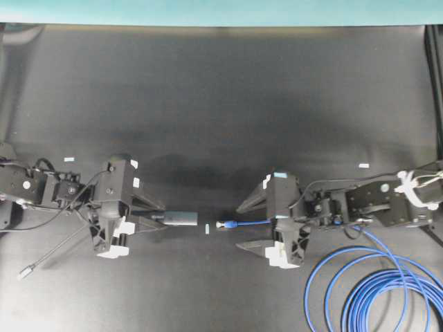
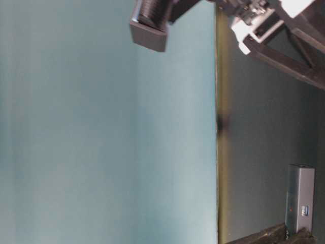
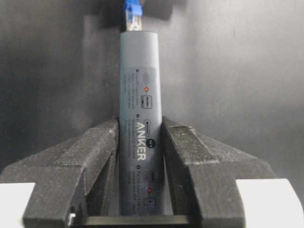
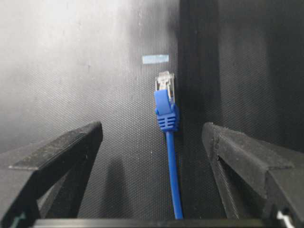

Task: Insert the LAN cable into the hub.
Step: 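Close left gripper on the grey hub and right gripper on the blue plug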

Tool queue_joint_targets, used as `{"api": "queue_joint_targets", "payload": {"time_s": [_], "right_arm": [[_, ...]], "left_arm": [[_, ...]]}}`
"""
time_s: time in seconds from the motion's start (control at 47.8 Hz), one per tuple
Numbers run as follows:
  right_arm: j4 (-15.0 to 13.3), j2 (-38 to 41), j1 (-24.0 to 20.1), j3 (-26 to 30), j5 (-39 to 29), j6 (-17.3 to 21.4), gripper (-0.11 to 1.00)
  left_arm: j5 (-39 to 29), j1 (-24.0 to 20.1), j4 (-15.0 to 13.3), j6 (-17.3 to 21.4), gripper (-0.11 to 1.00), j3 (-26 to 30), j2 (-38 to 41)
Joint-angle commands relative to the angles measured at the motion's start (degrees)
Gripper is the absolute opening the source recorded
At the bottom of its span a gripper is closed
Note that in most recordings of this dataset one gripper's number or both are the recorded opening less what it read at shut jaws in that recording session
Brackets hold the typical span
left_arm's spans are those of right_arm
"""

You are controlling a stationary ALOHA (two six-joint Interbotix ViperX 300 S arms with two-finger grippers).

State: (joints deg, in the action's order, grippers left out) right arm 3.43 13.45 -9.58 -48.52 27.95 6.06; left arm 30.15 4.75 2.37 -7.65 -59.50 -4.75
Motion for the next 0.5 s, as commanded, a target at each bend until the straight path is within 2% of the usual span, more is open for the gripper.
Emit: {"api": "queue_joint_targets", "payload": {"time_s": [0.0,0.314,0.418,0.481], "right_arm": [[0.00,1.41,0.35,1.32,0.88,-0.26,0.81],[0.09,4.22,0.35,2.11,1.41,-0.18,0.69],[-0.09,4.31,0.18,1.93,1.49,-0.35,0.57],[-0.09,4.13,0.18,1.85,1.32,-0.35,0.45]], "left_arm": [[0.26,0.18,0.18,-0.09,0.28,0.88,-0.79],[0.26,0.18,0.18,-0.18,0.28,0.88,-0.79],[0.26,0.26,0.18,-0.26,0.28,0.88,-0.70],[0.26,0.26,0.18,-0.26,0.28,0.88,-0.70]]}}
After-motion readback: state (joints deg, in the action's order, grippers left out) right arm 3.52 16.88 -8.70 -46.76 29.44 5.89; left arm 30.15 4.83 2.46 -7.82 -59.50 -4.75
